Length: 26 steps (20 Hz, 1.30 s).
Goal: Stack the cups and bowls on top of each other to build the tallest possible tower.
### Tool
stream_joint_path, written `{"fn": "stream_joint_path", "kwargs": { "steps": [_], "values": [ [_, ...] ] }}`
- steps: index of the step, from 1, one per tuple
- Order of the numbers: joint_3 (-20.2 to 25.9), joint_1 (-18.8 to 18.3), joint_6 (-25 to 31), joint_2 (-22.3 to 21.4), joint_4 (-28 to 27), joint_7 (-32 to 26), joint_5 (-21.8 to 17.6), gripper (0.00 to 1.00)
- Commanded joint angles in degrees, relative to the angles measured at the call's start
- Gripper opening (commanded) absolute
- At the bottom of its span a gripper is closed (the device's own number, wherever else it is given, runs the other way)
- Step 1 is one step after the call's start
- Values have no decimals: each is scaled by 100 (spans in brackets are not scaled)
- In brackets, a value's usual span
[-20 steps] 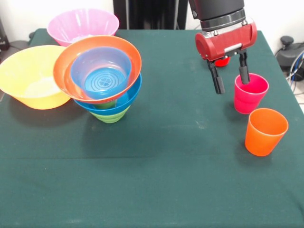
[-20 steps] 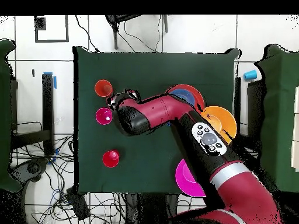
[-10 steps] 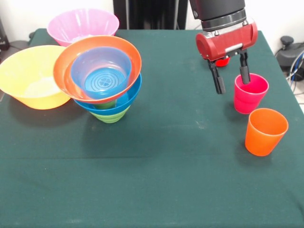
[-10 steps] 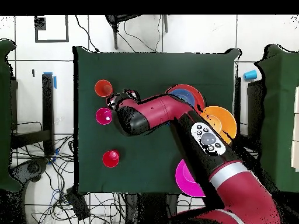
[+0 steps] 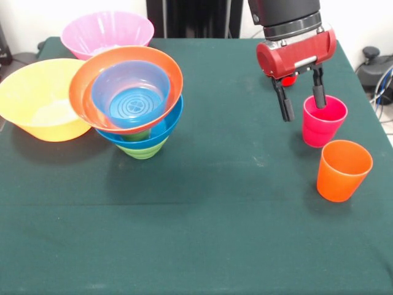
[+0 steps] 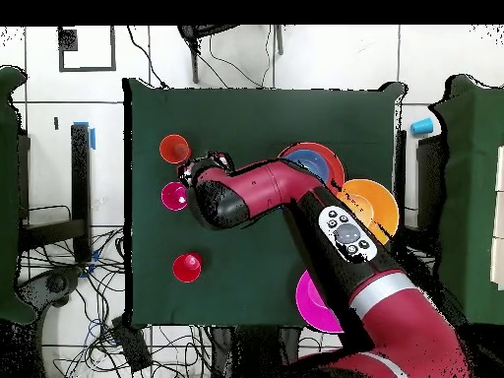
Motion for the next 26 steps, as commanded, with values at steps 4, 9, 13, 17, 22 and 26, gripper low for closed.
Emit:
{"fn": "stream_joint_path", "kwargs": {
  "steps": [4,9,13,17,22,26],
  "values": [
    [-300,108,-7,367,-221,358,-31,100],
    [-289,87,-2,408,-231,330,-35,100],
    [-268,67,22,418,-244,303,-27,100],
    [-257,54,28,429,-257,286,-27,100],
    [-267,57,29,417,-255,292,-29,100],
    [-271,63,42,405,-260,295,-23,100]
  ]
}}
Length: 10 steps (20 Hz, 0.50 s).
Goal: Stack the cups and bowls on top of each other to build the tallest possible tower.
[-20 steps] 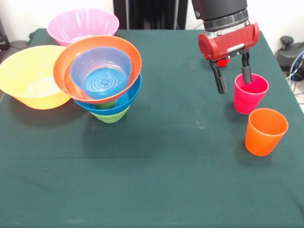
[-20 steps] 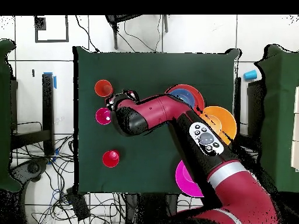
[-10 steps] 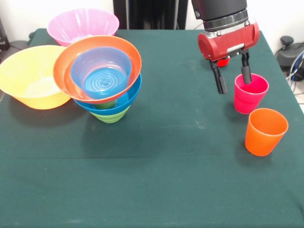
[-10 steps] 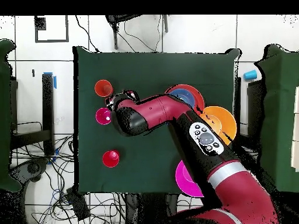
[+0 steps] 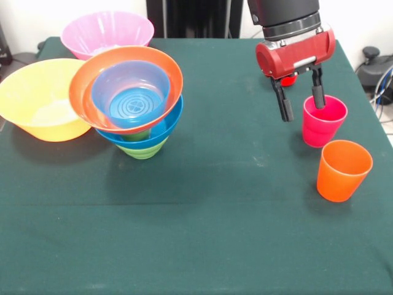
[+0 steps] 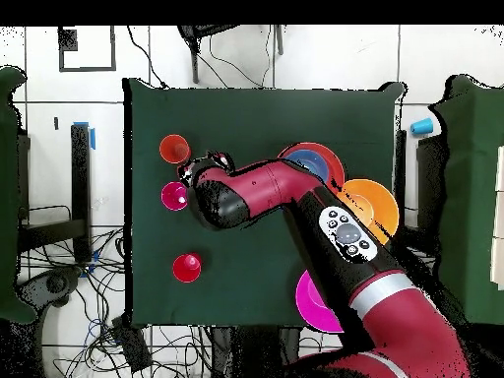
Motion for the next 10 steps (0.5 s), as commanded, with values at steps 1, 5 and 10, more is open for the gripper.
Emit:
{"fn": "stream_joint_path", "kwargs": {
  "steps": [1,5,10],
  "values": [
    [-260,64,50,397,-257,296,-19,100],
    [-267,76,66,377,-258,309,-7,100],
    [-276,85,100,366,-268,311,8,100]
  ]
}}
